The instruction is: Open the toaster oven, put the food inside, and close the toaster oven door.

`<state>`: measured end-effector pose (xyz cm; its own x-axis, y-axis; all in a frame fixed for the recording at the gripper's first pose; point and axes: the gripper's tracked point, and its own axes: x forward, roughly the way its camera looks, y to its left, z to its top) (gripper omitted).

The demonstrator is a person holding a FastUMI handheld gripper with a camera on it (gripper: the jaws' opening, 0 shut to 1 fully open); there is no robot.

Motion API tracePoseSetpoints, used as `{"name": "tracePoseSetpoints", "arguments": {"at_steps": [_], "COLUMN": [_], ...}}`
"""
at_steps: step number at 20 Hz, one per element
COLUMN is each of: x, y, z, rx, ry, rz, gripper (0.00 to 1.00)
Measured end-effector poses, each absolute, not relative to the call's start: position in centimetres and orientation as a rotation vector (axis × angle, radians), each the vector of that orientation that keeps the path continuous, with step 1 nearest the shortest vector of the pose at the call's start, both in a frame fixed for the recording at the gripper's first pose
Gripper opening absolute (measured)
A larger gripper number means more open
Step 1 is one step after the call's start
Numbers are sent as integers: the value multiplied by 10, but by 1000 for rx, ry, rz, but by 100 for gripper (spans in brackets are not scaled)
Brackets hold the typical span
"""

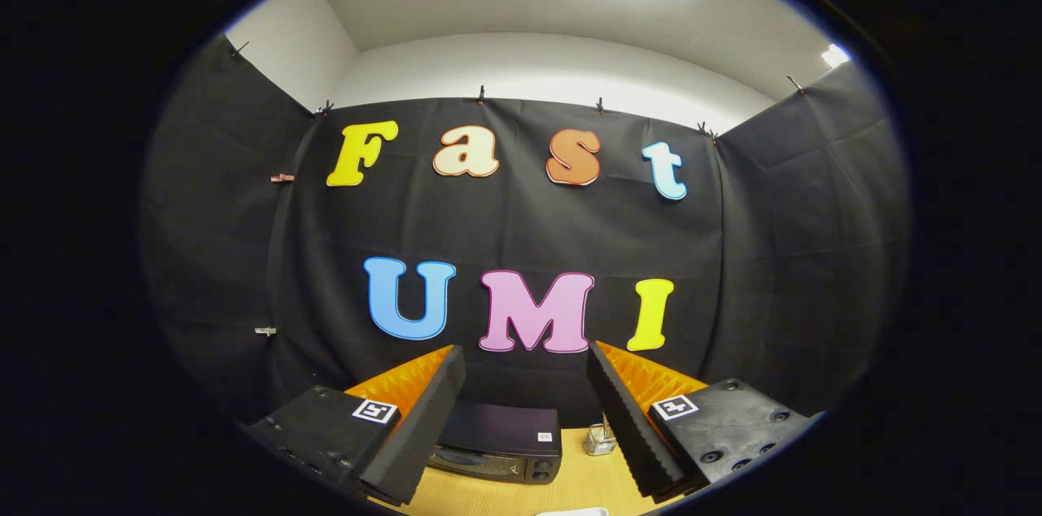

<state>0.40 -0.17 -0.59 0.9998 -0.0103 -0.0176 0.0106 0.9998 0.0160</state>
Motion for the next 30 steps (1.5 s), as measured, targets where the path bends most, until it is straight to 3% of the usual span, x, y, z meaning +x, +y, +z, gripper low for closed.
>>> {"name": "tracePoseSetpoints", "arguments": {"at_steps": [11, 22, 30], "x": [42, 125, 144], "y": [42, 108, 119], "z": [-67, -234, -392], "rx": [48, 75, 79], "ry": [92, 349, 652], "rz": [40, 53, 41], "gripper": [97, 98, 98]}}
